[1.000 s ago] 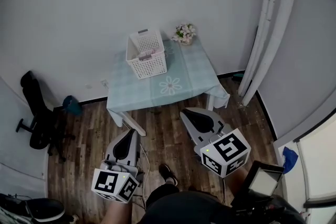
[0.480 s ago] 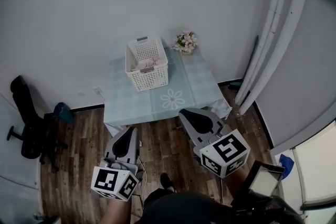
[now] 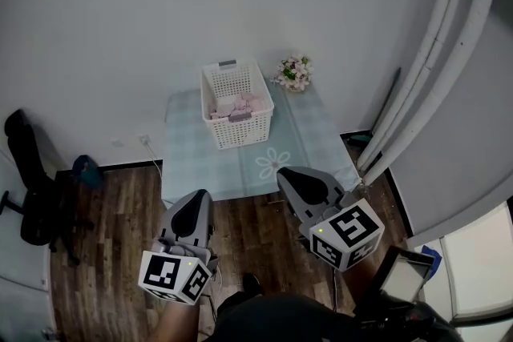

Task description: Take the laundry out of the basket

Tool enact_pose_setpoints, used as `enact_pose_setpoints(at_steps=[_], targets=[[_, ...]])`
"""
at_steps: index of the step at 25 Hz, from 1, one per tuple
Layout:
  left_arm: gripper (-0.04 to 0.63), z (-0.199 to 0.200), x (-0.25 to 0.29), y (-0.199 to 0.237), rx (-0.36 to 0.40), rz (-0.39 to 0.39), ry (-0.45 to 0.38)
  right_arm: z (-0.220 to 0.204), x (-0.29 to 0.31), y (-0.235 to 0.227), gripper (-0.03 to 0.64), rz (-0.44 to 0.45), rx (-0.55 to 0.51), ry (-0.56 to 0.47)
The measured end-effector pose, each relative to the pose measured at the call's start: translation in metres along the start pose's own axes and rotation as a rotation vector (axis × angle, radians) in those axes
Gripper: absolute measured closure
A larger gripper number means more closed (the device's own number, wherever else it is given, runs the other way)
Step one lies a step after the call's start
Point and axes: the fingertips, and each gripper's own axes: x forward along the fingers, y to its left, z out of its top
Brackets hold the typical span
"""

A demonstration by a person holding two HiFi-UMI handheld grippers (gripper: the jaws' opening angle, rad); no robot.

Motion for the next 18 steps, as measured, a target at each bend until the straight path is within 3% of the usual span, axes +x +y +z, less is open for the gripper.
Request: enact_pose_setpoints(at_steps=[10, 18], targets=[[0.584, -0.006, 0.019, 0.068, -0.022, -0.010, 0.004, 0.001, 0.067, -0.004, 0.598, -0.034, -0.027, 0.029], [0.584, -0.012, 0.042, 0.091, -0.053, 0.002, 0.007, -0.001, 0.095, -0.021, 0.598, -0.019, -0.043, 0.058]])
